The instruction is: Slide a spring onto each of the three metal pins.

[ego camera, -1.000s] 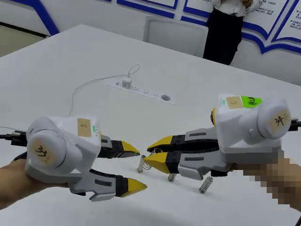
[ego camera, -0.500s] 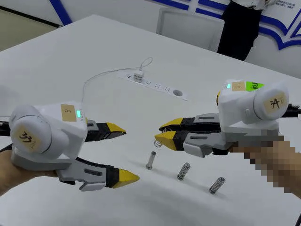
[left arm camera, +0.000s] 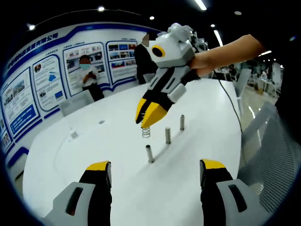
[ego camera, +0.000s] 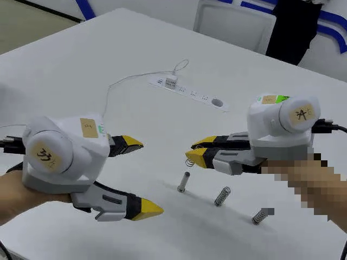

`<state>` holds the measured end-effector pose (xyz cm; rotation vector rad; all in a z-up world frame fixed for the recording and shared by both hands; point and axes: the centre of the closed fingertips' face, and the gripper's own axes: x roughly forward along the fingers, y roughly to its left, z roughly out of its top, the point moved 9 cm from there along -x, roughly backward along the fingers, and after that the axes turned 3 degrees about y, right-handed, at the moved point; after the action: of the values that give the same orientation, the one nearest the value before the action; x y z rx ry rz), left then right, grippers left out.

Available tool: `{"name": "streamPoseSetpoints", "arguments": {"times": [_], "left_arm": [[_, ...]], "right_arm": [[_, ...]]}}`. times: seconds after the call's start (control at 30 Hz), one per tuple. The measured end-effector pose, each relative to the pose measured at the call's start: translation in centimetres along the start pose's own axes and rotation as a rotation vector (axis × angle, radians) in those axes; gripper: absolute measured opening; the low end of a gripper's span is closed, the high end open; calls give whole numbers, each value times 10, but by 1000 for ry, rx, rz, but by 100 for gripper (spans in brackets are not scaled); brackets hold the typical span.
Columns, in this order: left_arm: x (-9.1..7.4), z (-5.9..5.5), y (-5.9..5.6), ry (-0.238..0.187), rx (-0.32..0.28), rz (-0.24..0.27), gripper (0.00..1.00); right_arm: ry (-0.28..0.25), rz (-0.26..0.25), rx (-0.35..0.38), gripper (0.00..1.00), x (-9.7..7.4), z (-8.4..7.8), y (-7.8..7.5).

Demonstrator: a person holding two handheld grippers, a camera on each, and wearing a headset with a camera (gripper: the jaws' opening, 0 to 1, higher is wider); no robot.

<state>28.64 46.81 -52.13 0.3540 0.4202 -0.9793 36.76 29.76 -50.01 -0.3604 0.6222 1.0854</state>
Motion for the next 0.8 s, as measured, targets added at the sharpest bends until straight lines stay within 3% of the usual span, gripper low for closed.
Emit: {"name": "streamPoseSetpoints", "arguments": {"times": [0.33, 0.43, 0.8], "left_arm": [[-1, -6, 2, 15, -22, 12, 82], [-2, -10, 3, 41, -11, 14, 82], [-4, -10, 4, 32, -23, 13, 81]], "right_arm": [[61, -19, 21, 11, 12, -11, -9], [72, -14, 34, 11, 15, -14, -8], [120, -18, 21, 11, 27, -22, -9]]}}
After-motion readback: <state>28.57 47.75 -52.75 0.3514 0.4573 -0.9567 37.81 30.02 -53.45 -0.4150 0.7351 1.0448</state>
